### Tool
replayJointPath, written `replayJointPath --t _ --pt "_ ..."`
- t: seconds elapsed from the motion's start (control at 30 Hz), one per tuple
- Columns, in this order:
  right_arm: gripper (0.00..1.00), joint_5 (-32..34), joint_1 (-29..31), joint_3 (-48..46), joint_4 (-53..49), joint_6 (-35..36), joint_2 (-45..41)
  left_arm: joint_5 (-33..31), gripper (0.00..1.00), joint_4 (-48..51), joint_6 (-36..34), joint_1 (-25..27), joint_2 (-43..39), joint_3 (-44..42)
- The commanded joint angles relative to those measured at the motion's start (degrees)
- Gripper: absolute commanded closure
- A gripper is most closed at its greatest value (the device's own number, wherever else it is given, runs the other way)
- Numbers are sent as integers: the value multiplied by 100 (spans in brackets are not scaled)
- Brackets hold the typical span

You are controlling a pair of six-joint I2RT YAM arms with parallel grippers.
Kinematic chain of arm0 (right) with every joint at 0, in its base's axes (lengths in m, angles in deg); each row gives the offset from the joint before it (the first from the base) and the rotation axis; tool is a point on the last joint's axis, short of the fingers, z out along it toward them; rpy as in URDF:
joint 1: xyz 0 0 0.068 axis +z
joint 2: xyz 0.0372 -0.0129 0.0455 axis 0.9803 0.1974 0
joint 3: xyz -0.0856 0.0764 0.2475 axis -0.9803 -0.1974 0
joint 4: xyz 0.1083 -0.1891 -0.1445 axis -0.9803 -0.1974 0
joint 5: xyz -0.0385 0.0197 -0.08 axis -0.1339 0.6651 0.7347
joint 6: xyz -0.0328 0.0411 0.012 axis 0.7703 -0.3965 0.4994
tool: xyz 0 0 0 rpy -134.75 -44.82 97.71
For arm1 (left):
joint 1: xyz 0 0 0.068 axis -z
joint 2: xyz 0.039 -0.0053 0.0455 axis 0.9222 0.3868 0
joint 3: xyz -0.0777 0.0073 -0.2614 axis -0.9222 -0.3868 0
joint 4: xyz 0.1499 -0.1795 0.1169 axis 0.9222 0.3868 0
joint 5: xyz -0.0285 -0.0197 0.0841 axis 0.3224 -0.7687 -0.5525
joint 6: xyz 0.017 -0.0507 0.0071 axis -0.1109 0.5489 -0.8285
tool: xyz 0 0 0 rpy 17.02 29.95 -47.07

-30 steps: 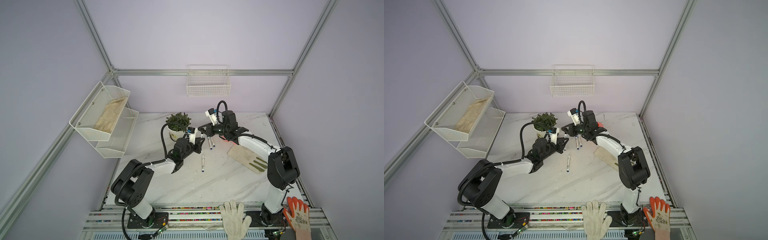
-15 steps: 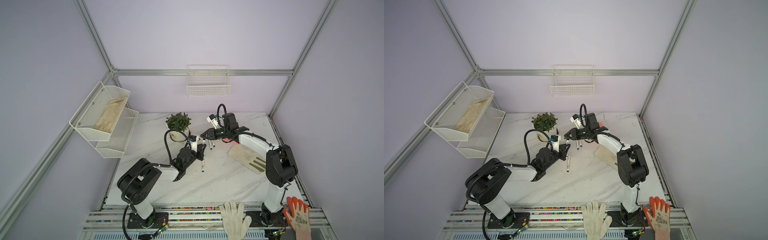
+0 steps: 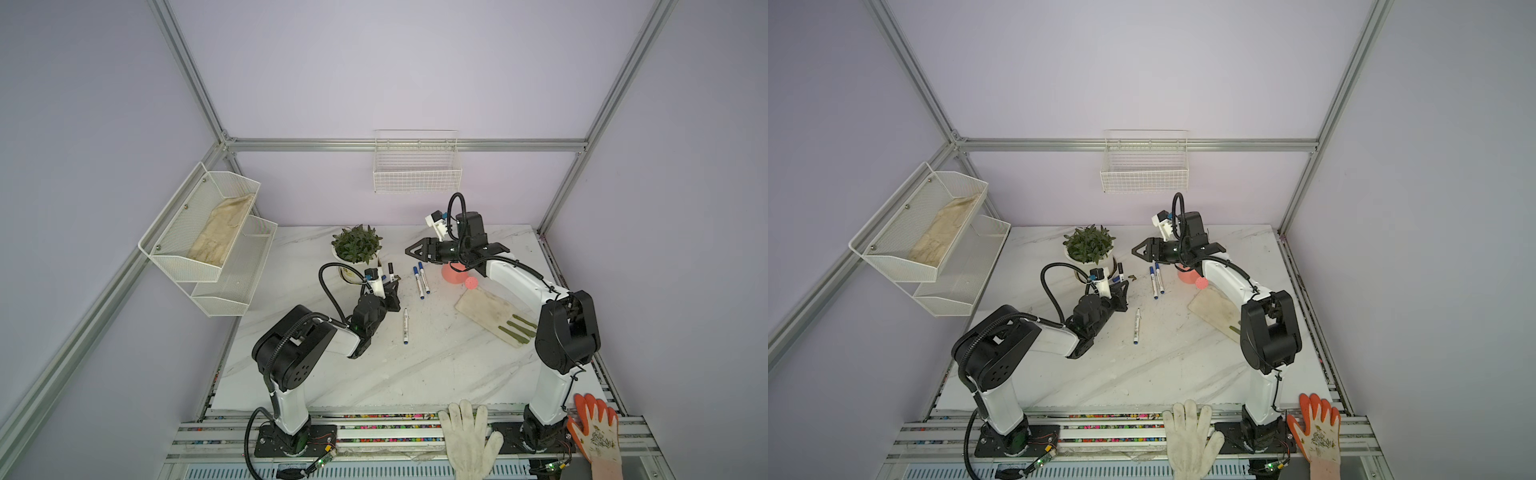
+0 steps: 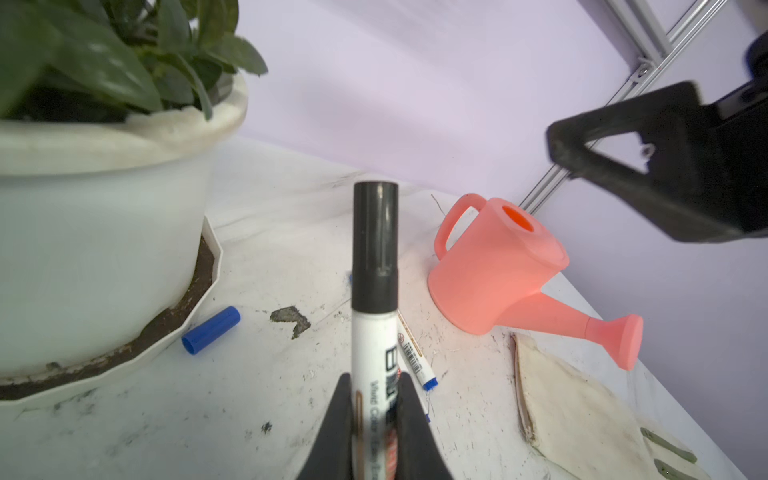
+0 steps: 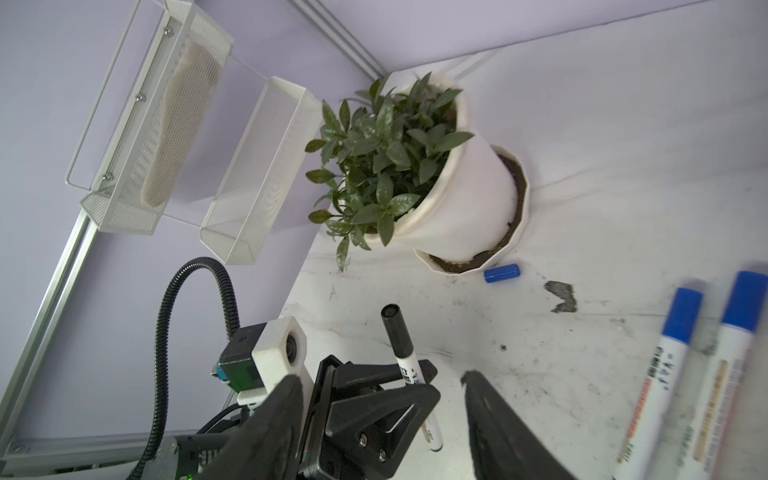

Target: Insert the pens into the pen caps

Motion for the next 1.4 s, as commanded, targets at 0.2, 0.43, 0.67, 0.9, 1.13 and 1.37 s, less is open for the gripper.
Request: replayJointPath --t 0.2,0.43,0.67,0.9,1.13,1.37 --pt "37 881 -225 -468 60 -300 -519 34 100 1961 286 13 661 2118" --pt "37 918 -234 -630 23 -301 -571 164 100 2700 326 10 1224 2948" --pt "38 930 -289 -754 20 -285 -683 130 100 2993 413 0 1618 3282" --pt "38 939 -342 -877 17 -277 -770 140 72 3278 568 -53 1816 3484" --pt "39 915 -370 -913 13 -241 -817 205 70 3298 638 -89 1774 3512" --pt "39 922 -369 -939 -70 -87 -888 321 62 3006 135 -96 868 2780"
